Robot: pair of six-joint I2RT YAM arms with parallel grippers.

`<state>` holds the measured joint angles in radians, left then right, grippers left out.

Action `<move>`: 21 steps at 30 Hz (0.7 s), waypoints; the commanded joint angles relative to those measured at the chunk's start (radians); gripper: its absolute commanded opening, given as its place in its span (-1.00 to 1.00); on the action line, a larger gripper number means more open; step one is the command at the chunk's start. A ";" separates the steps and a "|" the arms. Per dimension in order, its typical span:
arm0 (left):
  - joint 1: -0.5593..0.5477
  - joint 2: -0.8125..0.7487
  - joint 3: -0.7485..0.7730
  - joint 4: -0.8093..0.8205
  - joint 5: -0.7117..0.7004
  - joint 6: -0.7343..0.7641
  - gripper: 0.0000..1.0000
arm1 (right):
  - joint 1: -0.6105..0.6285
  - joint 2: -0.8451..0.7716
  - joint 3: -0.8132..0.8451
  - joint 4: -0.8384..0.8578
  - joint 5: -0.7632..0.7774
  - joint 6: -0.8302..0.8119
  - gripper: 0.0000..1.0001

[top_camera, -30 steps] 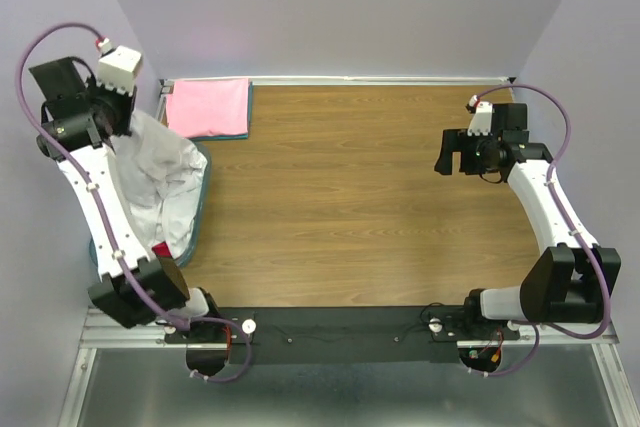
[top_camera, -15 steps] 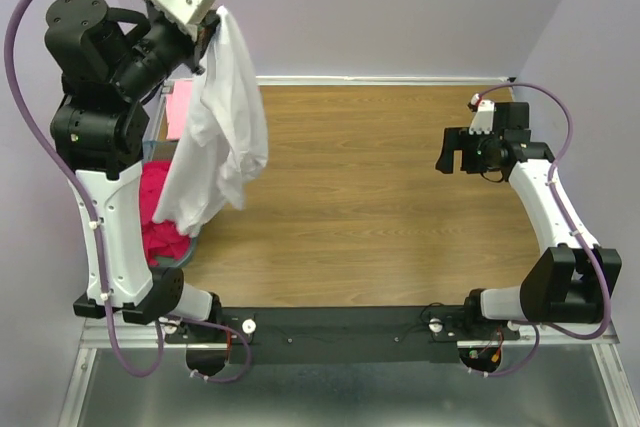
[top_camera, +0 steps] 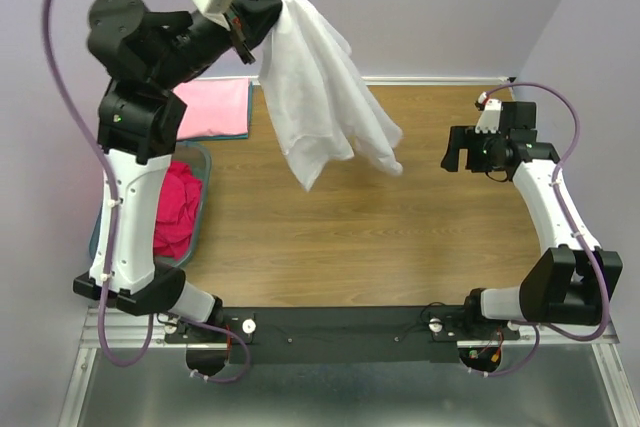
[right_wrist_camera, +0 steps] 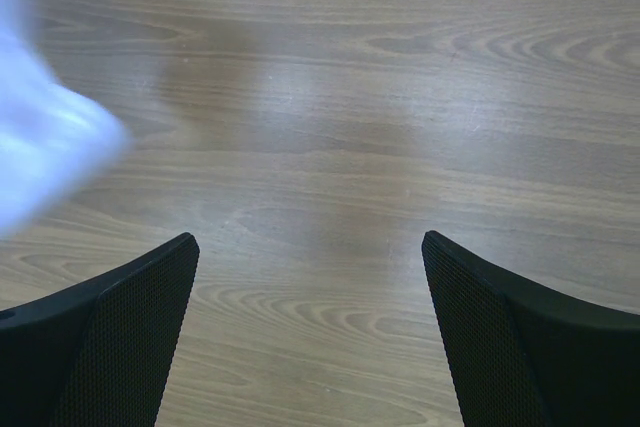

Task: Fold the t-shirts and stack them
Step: Move the tshirt to the center of the board

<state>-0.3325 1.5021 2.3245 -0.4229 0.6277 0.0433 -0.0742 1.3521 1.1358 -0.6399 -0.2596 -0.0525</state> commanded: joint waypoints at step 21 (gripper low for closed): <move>-0.101 -0.319 -1.287 -0.208 -0.014 0.457 0.86 | -0.016 0.064 -0.014 -0.221 0.094 -0.280 0.92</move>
<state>-0.2958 1.2133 1.1423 -0.6388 0.6815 0.4686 -0.0853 1.3968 1.1408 -0.7971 -0.2775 -0.2424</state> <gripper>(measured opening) 0.938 0.993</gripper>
